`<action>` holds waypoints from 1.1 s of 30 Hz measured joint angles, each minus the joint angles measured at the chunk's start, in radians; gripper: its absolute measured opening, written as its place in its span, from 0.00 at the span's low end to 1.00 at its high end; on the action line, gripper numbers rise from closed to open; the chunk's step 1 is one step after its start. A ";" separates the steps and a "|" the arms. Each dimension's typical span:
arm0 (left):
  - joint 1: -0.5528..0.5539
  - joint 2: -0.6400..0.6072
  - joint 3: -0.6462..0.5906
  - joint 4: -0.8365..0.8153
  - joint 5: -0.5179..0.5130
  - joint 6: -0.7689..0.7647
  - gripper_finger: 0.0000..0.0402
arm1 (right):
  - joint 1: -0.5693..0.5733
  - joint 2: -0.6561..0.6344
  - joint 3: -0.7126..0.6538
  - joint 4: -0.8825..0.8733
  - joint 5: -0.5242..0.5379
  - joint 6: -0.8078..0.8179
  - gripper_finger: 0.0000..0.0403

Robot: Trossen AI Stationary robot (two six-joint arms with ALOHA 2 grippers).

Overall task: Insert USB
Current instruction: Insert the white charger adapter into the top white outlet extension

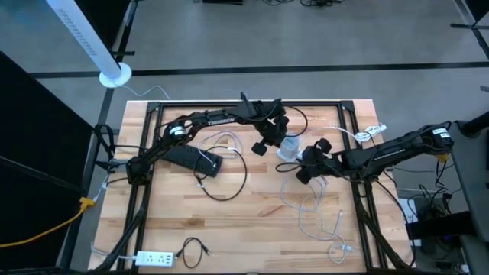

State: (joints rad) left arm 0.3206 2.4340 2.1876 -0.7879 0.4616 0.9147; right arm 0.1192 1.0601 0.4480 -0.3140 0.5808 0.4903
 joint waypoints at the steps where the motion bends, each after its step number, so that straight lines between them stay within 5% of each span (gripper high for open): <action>1: 0.000 0.000 0.000 0.006 -0.003 0.000 0.00 | -0.003 -0.012 -0.002 0.003 -0.030 -0.017 0.35; 11: -0.025 0.000 0.003 0.000 -0.011 -0.018 0.00 | -0.050 -0.086 -0.035 -0.025 -0.041 0.123 0.35; 27: -0.046 -0.004 0.003 -0.013 -0.011 0.034 0.00 | -0.061 -0.098 -0.015 -0.044 -0.227 0.009 0.35; 33: -0.051 -0.008 0.003 -0.016 -0.012 0.030 0.00 | -0.061 -0.110 0.019 -0.099 -0.172 0.090 0.35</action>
State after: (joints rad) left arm 0.2700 2.4257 2.1906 -0.8040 0.4500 0.9446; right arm 0.0582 0.9504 0.4668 -0.4126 0.4092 0.5805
